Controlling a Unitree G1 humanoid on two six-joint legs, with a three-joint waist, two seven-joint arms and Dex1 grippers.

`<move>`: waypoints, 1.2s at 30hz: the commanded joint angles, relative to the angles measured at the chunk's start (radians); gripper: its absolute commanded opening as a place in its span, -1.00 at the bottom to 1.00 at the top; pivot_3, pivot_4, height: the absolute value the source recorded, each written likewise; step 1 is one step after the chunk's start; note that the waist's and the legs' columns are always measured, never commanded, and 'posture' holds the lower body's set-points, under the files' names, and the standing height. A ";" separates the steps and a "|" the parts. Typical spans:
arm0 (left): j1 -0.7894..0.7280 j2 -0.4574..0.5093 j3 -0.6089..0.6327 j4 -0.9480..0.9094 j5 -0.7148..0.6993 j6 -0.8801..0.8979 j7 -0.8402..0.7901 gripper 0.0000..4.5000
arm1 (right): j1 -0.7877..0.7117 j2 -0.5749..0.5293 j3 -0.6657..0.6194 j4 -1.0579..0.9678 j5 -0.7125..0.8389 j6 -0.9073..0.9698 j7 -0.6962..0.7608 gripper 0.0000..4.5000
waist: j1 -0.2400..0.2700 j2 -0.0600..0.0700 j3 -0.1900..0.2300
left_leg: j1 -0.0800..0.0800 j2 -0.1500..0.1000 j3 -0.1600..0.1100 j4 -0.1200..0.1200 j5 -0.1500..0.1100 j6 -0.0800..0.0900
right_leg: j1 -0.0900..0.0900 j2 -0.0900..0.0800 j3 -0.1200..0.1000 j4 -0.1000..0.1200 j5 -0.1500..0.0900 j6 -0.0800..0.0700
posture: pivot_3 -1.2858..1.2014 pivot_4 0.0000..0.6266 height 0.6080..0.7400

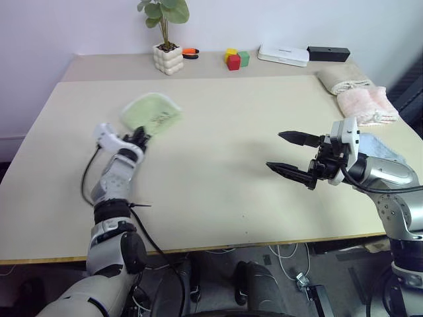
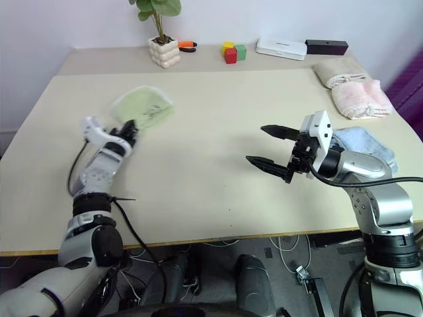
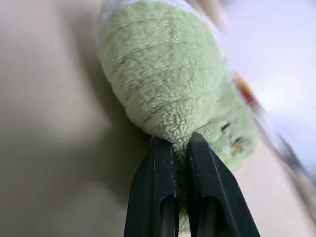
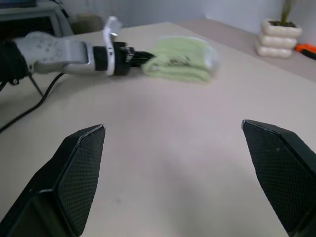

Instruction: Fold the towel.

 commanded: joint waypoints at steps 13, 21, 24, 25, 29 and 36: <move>0.191 -0.195 0.011 -0.381 -0.087 -0.123 0.269 -0.84 | -0.103 0.024 0.045 0.105 -0.049 -0.072 0.066 1.00 | 0.007 0.000 0.000 | 0.000 -0.001 0.001 0.002 -0.001 0.002 | 0.002 0.000 0.000 -0.001 0.000 0.000 | 0.03 -0.52 1.00; 0.243 -0.193 -0.053 -0.472 -0.208 0.056 0.256 0.82 | -0.077 0.027 0.034 0.083 -0.049 -0.069 0.045 1.00 | 0.008 0.000 0.000 | 0.000 -0.001 0.001 0.002 -0.002 0.002 | 0.002 0.000 0.000 -0.001 0.000 0.000 | 0.03 -0.52 1.00; 0.320 -0.240 -0.132 -0.626 -0.301 0.200 0.286 0.97 | -0.075 0.026 0.032 0.093 -0.051 -0.074 0.046 1.00 | 0.009 0.000 0.000 | 0.000 -0.001 0.001 0.002 -0.002 0.002 | 0.002 0.000 0.000 -0.001 0.000 0.000 | 0.03 -0.52 1.00; 0.353 -0.259 -0.169 -0.682 -0.348 0.264 0.300 0.97 | -0.080 0.031 0.036 0.097 -0.055 -0.074 0.041 1.00 | 0.010 0.000 0.000 | 0.000 -0.002 0.001 0.002 -0.002 0.003 | 0.002 0.000 0.000 -0.001 0.000 0.000 | 0.03 -0.52 1.00; 0.369 -0.246 -0.280 -0.748 -0.336 0.338 0.257 0.97 | -0.093 0.027 0.030 0.131 -0.061 -0.084 0.052 1.00 | 0.023 0.000 0.000 | 0.000 -0.002 0.000 0.004 -0.002 0.003 | 0.003 0.000 0.000 -0.001 -0.002 -0.002 | 0.03 -0.52 1.00; 0.246 0.026 -0.462 -0.658 -0.122 0.216 -0.148 0.97 | -0.118 0.016 0.005 0.150 -0.066 -0.076 0.030 1.00 | 0.021 0.000 0.000 | -0.002 0.001 0.001 0.002 -0.001 0.000 | -0.001 0.003 0.000 -0.002 -0.002 -0.003 | 0.03 -0.52 1.00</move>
